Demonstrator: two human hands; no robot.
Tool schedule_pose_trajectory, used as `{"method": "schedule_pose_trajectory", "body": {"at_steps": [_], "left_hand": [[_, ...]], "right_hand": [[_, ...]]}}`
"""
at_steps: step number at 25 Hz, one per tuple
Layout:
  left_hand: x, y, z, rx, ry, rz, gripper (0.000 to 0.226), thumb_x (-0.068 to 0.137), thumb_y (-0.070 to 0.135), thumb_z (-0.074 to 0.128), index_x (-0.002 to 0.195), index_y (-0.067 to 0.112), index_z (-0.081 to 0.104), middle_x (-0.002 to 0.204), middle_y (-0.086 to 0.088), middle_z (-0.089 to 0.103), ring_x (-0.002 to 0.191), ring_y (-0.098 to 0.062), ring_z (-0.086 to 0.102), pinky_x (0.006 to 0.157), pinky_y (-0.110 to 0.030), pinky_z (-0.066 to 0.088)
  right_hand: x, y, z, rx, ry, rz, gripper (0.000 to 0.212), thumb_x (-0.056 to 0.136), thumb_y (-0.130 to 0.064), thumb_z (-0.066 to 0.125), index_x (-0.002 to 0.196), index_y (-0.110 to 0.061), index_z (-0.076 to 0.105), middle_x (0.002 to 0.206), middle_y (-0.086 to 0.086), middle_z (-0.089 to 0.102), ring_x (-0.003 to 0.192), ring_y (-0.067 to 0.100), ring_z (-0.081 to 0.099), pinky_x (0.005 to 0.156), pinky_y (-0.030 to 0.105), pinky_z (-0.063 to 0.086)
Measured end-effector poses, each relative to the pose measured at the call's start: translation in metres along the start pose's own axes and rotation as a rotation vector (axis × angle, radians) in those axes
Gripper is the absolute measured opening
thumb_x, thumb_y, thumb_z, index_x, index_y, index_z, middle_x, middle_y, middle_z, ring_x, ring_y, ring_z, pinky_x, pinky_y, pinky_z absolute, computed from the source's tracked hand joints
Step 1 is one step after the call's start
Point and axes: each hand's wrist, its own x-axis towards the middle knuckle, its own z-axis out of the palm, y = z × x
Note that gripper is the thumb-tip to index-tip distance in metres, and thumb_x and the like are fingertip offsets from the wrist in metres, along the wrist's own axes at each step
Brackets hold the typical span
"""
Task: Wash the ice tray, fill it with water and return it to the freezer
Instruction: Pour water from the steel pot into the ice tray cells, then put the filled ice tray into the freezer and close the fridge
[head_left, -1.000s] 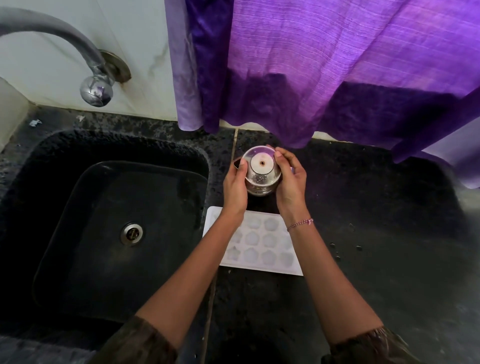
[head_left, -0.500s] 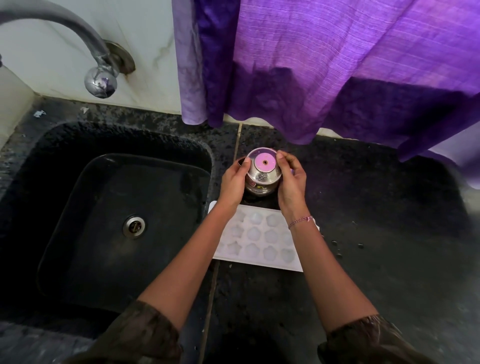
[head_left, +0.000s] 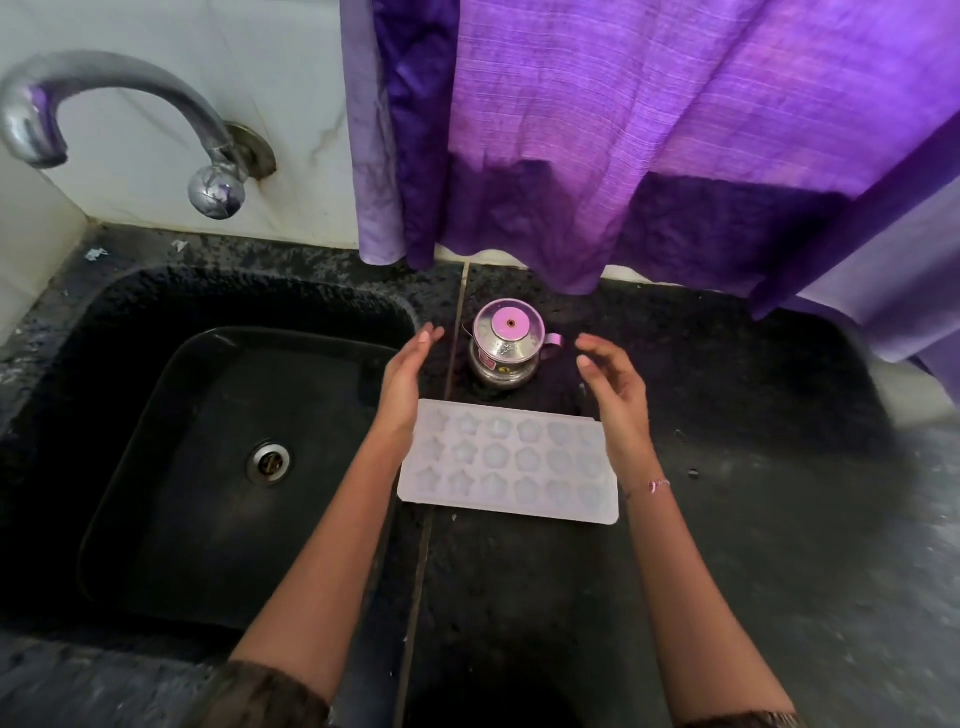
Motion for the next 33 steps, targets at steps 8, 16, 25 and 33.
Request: {"method": "schedule_pose_trajectory", "body": {"at_steps": [8, 16, 25, 33], "left_hand": [[-0.049, -0.029, -0.031, -0.041, 0.107, 0.009, 0.042, 0.097, 0.012, 0.047, 0.138, 0.007, 0.045, 0.137, -0.006, 0.053, 0.123, -0.011, 0.050, 0.080, -0.008, 0.047], [-0.073, -0.048, -0.034, -0.277, 0.175, -0.081, 0.042, 0.094, -0.011, 0.040, 0.134, 0.000, 0.046, 0.128, -0.009, 0.059, 0.101, -0.006, 0.063, 0.078, -0.016, 0.054], [-0.096, -0.048, -0.052, -0.280, 0.185, -0.104, 0.041, 0.089, -0.019, 0.039, 0.121, -0.002, 0.057, 0.095, 0.003, 0.072, 0.082, -0.004, 0.071, 0.065, -0.019, 0.056], [-0.142, -0.040, -0.082, -0.435, 0.343, -0.038, 0.040, 0.089, -0.019, 0.038, 0.119, 0.000, 0.058, 0.101, 0.000, 0.069, 0.085, -0.006, 0.069, 0.068, -0.021, 0.058]], "right_hand": [[-0.067, 0.029, -0.040, -0.106, 0.056, 0.204, 0.037, 0.093, -0.023, 0.056, 0.130, -0.024, 0.051, 0.135, -0.007, 0.051, 0.124, 0.009, 0.050, 0.102, 0.027, 0.041], [-0.082, 0.039, -0.032, 0.165, 0.230, 0.331, 0.034, 0.098, -0.009, 0.046, 0.132, -0.008, 0.051, 0.135, 0.004, 0.055, 0.120, 0.017, 0.055, 0.092, 0.024, 0.050], [-0.097, 0.026, -0.019, 0.244, 0.247, 0.378, 0.035, 0.094, 0.001, 0.049, 0.128, -0.007, 0.054, 0.110, -0.004, 0.064, 0.081, -0.002, 0.068, 0.064, 0.014, 0.054], [-0.108, 0.010, 0.009, 0.345, 0.130, 0.428, 0.032, 0.091, 0.003, 0.052, 0.121, -0.007, 0.060, 0.102, -0.006, 0.069, 0.086, 0.004, 0.069, 0.074, 0.025, 0.058]]}}
